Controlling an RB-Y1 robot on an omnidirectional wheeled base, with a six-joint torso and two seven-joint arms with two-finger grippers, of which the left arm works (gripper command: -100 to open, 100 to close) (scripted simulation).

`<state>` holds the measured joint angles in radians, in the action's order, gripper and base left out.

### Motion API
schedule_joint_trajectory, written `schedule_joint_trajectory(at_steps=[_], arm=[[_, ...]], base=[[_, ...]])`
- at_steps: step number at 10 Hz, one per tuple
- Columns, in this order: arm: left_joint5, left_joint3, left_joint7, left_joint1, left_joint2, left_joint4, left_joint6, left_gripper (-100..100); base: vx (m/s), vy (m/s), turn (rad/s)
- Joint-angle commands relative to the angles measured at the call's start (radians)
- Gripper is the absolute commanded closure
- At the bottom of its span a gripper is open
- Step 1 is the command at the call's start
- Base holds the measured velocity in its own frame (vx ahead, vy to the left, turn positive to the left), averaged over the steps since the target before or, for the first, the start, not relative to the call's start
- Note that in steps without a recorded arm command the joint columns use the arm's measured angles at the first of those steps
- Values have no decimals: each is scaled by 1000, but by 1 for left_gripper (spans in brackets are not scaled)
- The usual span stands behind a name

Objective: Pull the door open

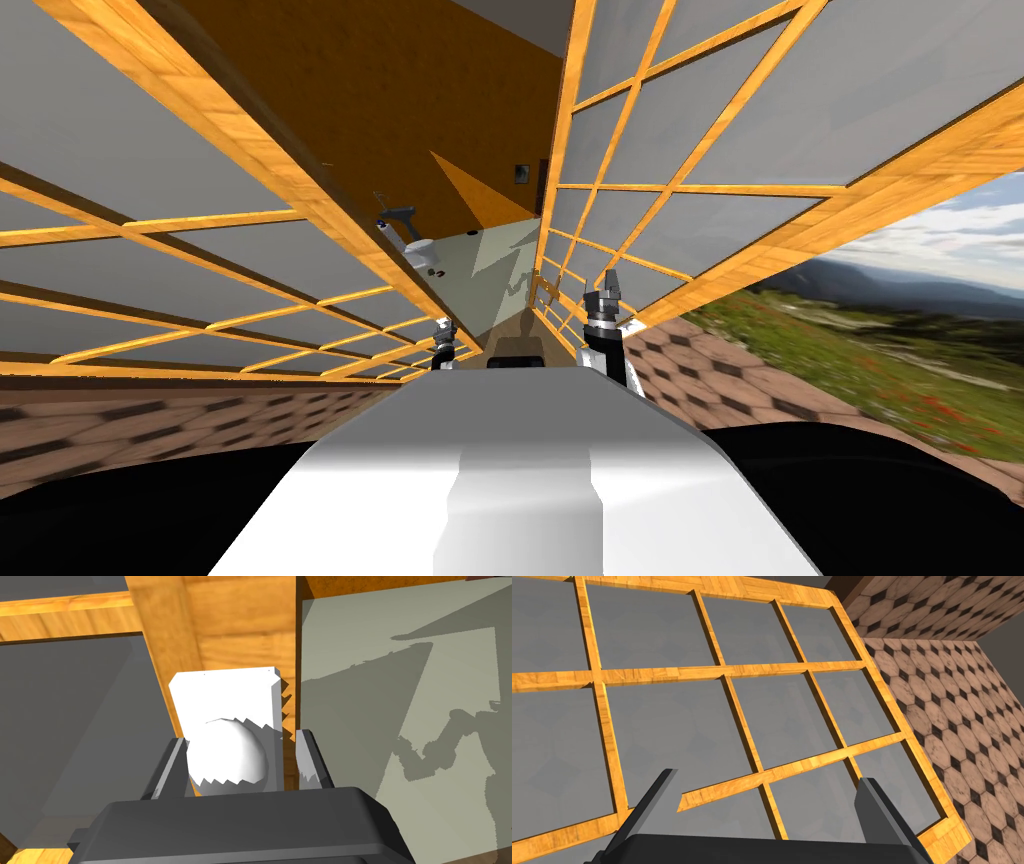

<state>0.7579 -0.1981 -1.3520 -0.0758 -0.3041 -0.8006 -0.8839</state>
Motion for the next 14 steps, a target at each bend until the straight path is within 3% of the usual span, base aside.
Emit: schedule_joint_trajectory(at_steps=[1,5,6,8,14], arm=[[0,-1,0,0,1,1,0,100],[0,-1,0,0,1,1,0,100],[-9,-25,-27,-12,-20,-1,-5,100],[-16,-43,-48,-20,-35,-5,-12,100],[-49,-126,-146,-56,-105,-21,-44,100]], base=[[-32,-9,-2],[-13,0,-3],[-128,24,-121],[-200,56,-159],[-215,18,-130]])
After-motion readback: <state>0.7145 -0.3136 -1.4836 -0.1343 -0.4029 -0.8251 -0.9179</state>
